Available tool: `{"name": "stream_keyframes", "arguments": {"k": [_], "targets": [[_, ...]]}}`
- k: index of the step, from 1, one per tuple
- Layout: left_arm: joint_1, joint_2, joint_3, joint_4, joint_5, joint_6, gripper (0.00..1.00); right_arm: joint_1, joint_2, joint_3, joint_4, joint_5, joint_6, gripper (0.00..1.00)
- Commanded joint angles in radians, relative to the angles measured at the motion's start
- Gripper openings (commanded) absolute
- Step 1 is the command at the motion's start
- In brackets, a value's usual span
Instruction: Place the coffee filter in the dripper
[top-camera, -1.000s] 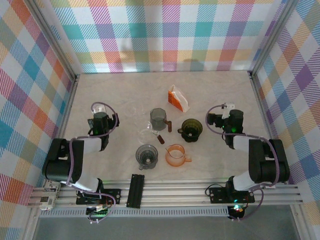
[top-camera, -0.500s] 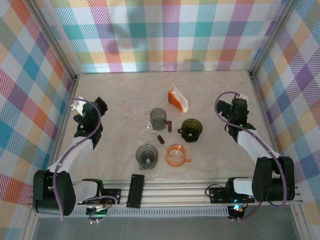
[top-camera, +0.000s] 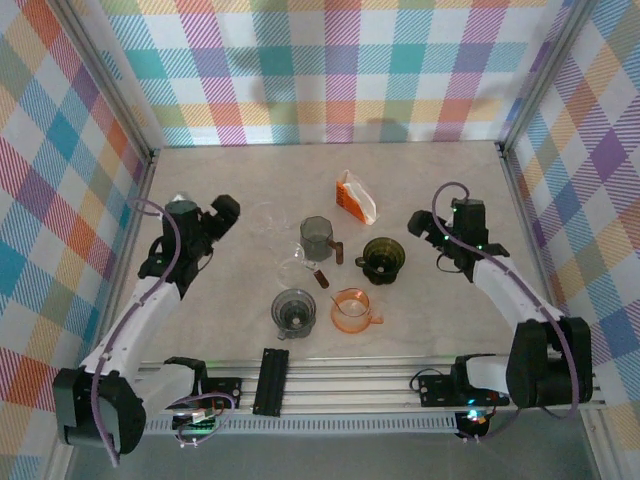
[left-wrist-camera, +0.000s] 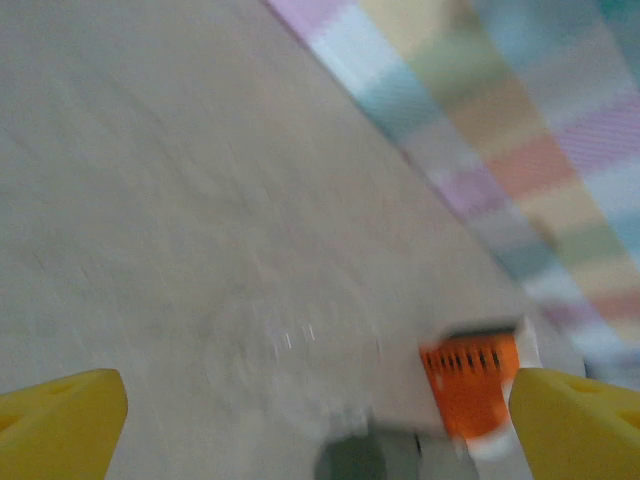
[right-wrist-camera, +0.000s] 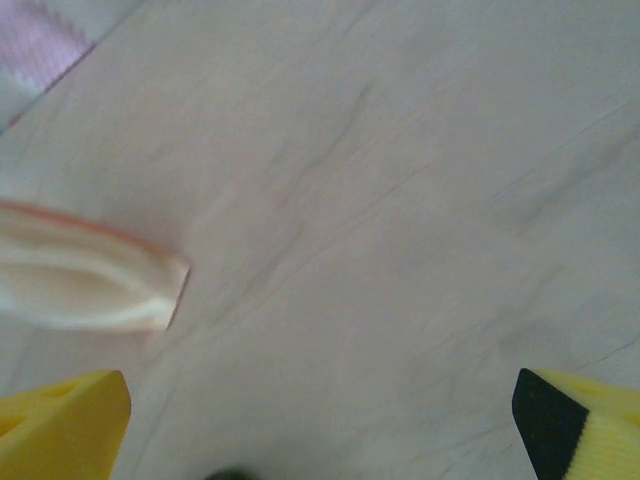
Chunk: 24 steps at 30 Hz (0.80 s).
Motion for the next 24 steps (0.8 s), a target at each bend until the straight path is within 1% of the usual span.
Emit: {"name": "stream_keyframes", "arguments": {"k": [1,5,8,13,18,24], "targets": [[-0.07,-0.082,-0.007,-0.18,0.078,-0.011,0.98,0.075,-0.111,-0.021,-0.1,-0.15,-0.029,0.99],[-0.144,-0.136,-0.065,-0.258,0.128,-0.01,0.96,0.19,-0.176,-0.029,-0.212,-0.195,-0.063,0.99],[-0.156,-0.152,-0.106,-0.295,0.204,-0.018,0.91,0.262,-0.196,-0.052,-0.24,-0.25,-0.072,0.99],[-0.171,-0.17,-0.172,-0.312,0.24,-0.033,0.84,0.366,-0.139,-0.071,-0.24,-0.262,-0.076,1.0],[-0.194,-0.143,-0.204,-0.31,0.276,-0.04,0.79,0.455,-0.057,-0.076,-0.203,-0.254,-0.064,0.94],[-0.214,-0.124,-0.215,-0.315,0.288,-0.026,0.74,0.537,-0.001,-0.065,-0.163,-0.263,-0.038,0.88]]}}
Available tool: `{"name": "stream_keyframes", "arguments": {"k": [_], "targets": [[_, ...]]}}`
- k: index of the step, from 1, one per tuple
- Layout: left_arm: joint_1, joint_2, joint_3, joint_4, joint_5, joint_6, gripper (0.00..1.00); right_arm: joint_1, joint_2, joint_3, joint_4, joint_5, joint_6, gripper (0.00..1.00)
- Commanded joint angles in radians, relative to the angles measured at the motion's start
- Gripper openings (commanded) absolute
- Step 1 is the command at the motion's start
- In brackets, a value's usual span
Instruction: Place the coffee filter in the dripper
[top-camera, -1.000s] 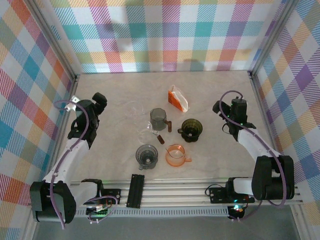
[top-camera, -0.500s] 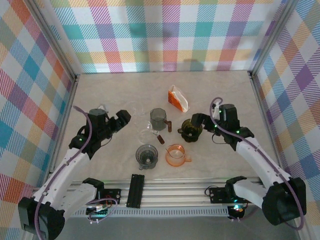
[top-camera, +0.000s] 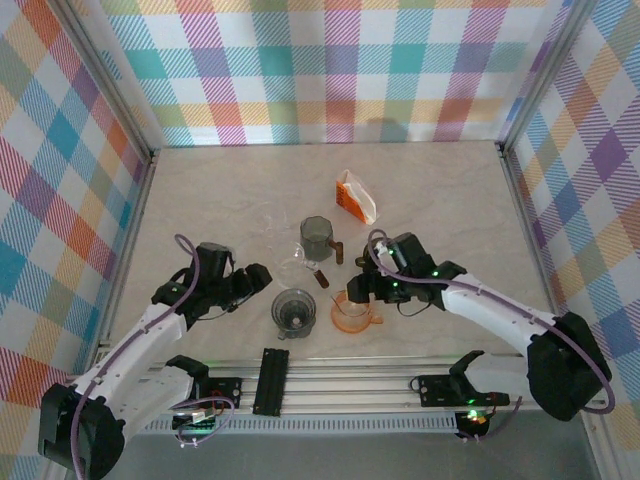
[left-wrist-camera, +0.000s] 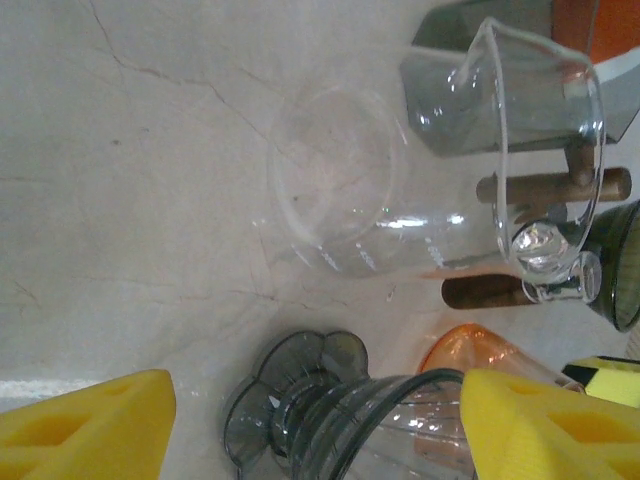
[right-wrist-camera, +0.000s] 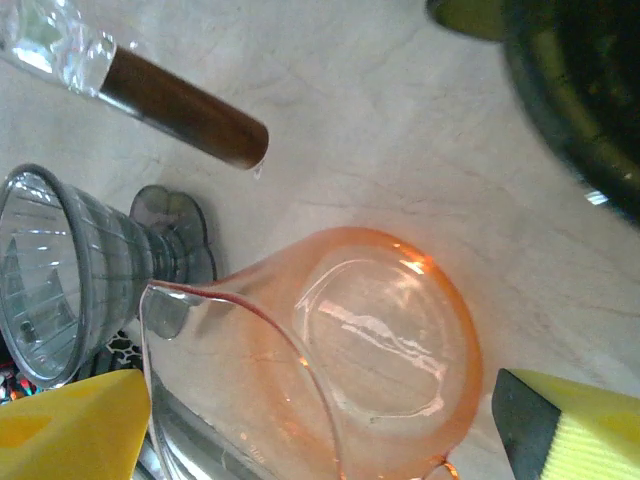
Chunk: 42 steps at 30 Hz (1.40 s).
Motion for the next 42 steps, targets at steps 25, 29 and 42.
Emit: {"name": "stream_keyframes", "arguments": {"k": [25,29,42], "targets": [[-0.159,0.11,0.034,-0.108,-0.032,0.089,0.56,0.177,0.021,0.04,0.01,0.223,0.078,0.9],[-0.201,0.153,0.058,-0.131,-0.064,0.114,0.48,0.16,-0.006,0.023,-0.021,0.262,0.083,0.91],[-0.235,0.18,0.131,-0.23,-0.118,0.142,0.09,0.119,-0.086,-0.012,-0.072,0.335,0.101,0.92]]}}
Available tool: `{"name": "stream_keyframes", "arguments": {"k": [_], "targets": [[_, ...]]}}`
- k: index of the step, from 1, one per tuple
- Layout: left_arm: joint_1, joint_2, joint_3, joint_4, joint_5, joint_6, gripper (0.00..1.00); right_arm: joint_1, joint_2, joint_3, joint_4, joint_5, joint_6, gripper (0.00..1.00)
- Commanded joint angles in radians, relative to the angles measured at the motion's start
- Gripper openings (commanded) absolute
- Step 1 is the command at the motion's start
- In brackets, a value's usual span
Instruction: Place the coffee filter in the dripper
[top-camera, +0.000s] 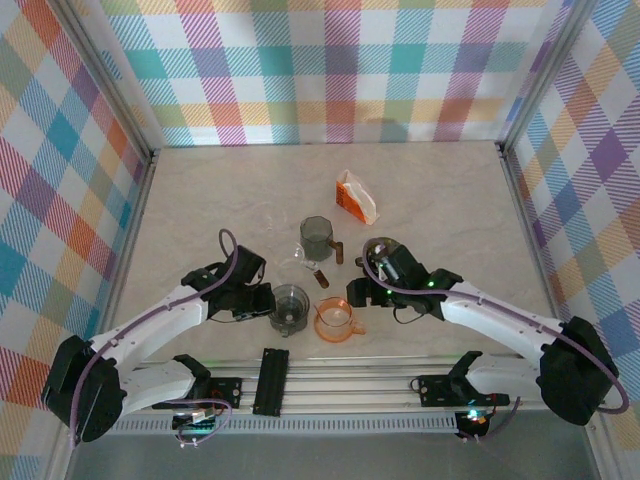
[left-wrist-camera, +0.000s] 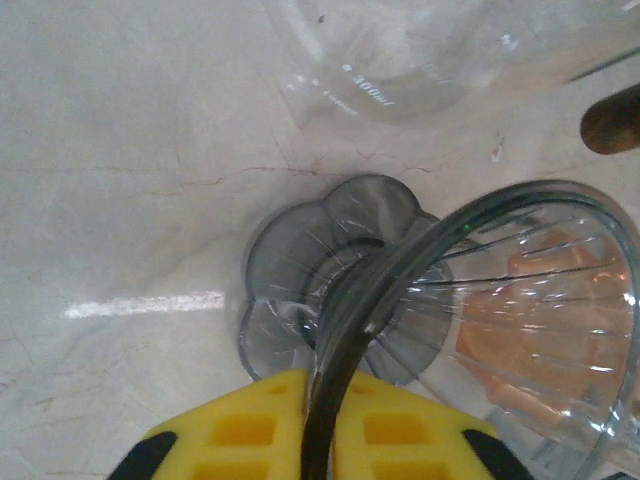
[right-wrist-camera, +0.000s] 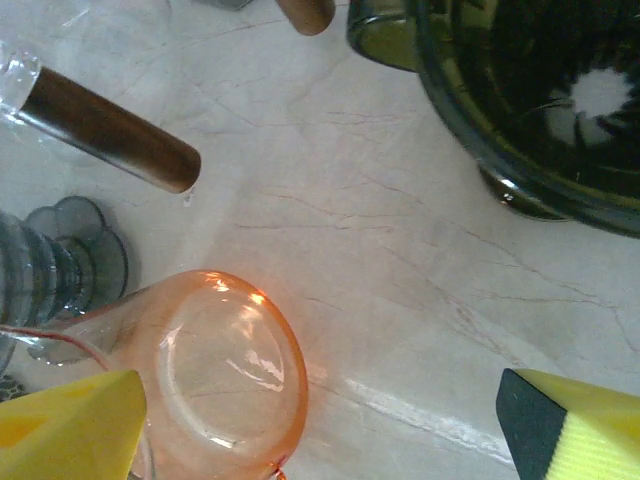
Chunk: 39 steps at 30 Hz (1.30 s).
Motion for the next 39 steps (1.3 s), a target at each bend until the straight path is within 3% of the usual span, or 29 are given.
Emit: {"name": "stream_keyframes", "arguments": {"k": [1,3,9,15,19,24,31,39], "targets": [[-0.011,-0.027,0.037,-0.081,-0.033,0.015,0.06,-0.007,-0.032,-0.009,-0.039,0.028,0.011,0.92],[-0.011,-0.051,0.047,-0.102,-0.034,0.014,0.0,-0.01,-0.041,-0.006,-0.066,0.039,0.005,0.92],[-0.011,-0.149,0.125,-0.196,-0.023,0.03,0.0,-0.015,-0.106,-0.009,-0.187,0.049,-0.022,0.91],[-0.012,-0.168,0.208,-0.201,0.072,0.012,0.0,-0.015,-0.15,-0.039,-0.243,0.072,0.023,0.87],[-0.054,-0.121,0.281,-0.164,0.102,-0.017,0.0,-0.015,-0.14,-0.048,-0.254,0.092,0.034,0.86],[-0.176,-0.005,0.409,-0.145,0.07,-0.019,0.0,-0.018,-0.149,-0.049,-0.292,0.155,0.04,0.87],[-0.292,0.135,0.461,-0.113,0.048,-0.02,0.0,-0.041,-0.208,-0.089,-0.322,0.189,0.055,0.88],[-0.33,0.193,0.459,-0.117,-0.026,-0.003,0.0,-0.061,-0.281,-0.108,-0.338,0.179,0.059,0.89]]}}
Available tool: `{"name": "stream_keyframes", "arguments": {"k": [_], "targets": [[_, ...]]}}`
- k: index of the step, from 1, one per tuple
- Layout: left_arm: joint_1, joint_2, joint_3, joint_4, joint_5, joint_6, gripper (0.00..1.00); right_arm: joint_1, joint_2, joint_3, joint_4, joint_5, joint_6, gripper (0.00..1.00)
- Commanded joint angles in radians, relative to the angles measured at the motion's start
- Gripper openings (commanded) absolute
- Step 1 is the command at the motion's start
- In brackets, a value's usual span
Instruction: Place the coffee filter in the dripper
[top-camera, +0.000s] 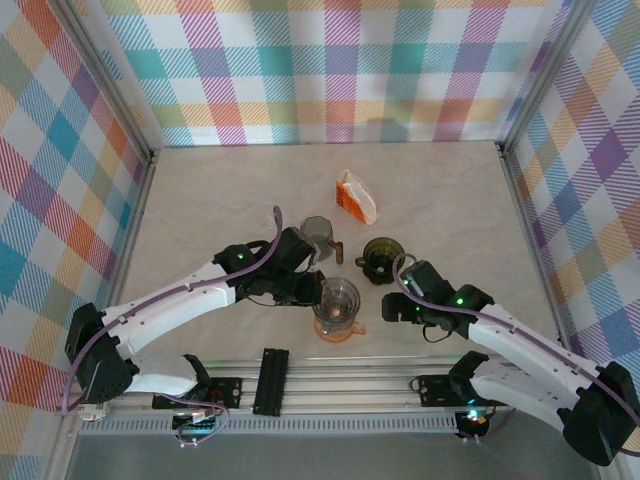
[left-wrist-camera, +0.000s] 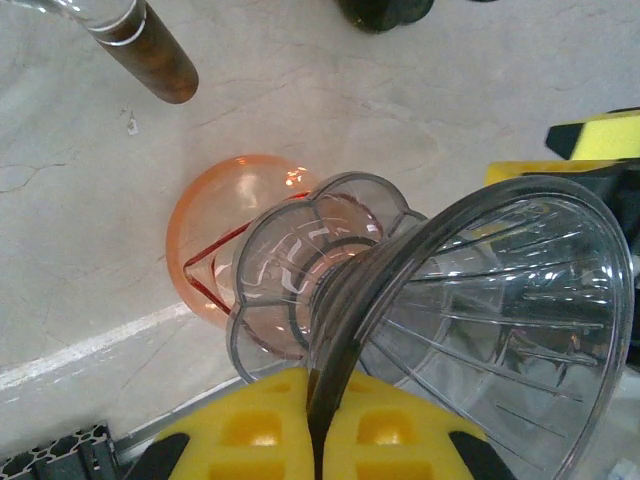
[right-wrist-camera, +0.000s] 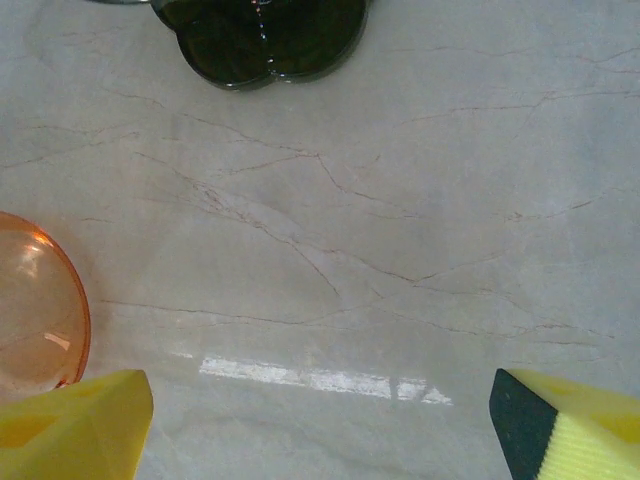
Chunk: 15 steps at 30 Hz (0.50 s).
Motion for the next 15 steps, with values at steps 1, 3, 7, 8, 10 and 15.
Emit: {"name": "stream_keyframes", "arguments": {"k": [1,3,7,8,10,15], "targets": [[-0.007,-0.006,0.02,0.007,-0.043,0.013,0.0,-0.008,-0.021,-0.01,-0.025,0.008,0.013,0.89],[-0.008,-0.008,0.014,0.012,-0.055,0.012,0.0,-0.008,-0.023,-0.009,-0.025,0.005,0.01,0.89],[-0.007,-0.009,-0.002,0.023,-0.054,0.012,0.0,-0.01,-0.021,-0.009,-0.023,0.004,0.009,0.89],[-0.008,-0.006,-0.007,0.027,-0.048,0.012,0.0,-0.01,-0.02,-0.01,-0.022,0.004,0.008,0.89],[-0.007,-0.002,-0.016,0.038,-0.038,0.007,0.0,-0.01,-0.019,-0.009,-0.021,0.004,0.008,0.89],[-0.007,0.003,-0.027,0.038,-0.027,0.002,0.0,-0.011,-0.018,-0.009,-0.024,0.004,0.008,0.89]]}}
